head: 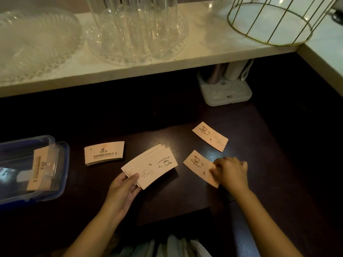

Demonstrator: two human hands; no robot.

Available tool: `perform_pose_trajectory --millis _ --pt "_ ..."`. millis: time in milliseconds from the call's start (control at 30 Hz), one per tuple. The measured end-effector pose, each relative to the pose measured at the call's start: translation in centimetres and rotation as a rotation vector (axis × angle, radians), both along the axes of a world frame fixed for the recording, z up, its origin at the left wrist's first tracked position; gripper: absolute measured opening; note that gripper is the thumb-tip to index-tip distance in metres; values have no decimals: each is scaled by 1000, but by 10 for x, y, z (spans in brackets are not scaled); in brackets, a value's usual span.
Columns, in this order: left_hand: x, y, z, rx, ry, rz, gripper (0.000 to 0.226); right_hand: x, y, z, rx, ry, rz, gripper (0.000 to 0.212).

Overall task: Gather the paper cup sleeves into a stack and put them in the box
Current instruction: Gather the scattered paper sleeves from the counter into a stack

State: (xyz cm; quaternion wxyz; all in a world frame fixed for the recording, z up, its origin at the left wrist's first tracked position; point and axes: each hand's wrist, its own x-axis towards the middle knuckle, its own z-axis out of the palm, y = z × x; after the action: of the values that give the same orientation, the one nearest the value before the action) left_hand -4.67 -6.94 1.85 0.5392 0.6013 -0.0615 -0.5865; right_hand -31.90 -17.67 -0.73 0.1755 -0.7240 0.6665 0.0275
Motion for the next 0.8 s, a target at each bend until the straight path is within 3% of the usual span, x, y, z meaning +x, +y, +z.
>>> perform_pose_trajectory --millis 67,133,233,300,367,467,667,733,800 --pt "-1 0 1 1 -2 7 24 5 5 12 135 -241 -121 10" --pt "-3 0 2 3 -1 15 25 13 13 24 188 -633 -374 5" --pt "-8 -1 5 -14 5 13 24 43 35 33 372 -1225 -721 16" --pt "-13 -1 8 -43 -9 -7 24 71 51 32 540 -1465 -822 19" --pt "-18 -1 12 -95 -6 -26 24 97 63 28 588 -1482 -835 20" --pt "-22 -1 17 -151 -5 -46 25 124 75 26 545 -1357 -829 16" --pt "-19 4 15 -129 -67 -1 26 136 88 23 585 -1261 -737 10" --pt "-10 7 12 -105 -59 46 26 119 75 20 414 -1249 -672 11" --pt "0 10 11 -95 -54 73 26 88 42 15 37 -1050 -573 21"
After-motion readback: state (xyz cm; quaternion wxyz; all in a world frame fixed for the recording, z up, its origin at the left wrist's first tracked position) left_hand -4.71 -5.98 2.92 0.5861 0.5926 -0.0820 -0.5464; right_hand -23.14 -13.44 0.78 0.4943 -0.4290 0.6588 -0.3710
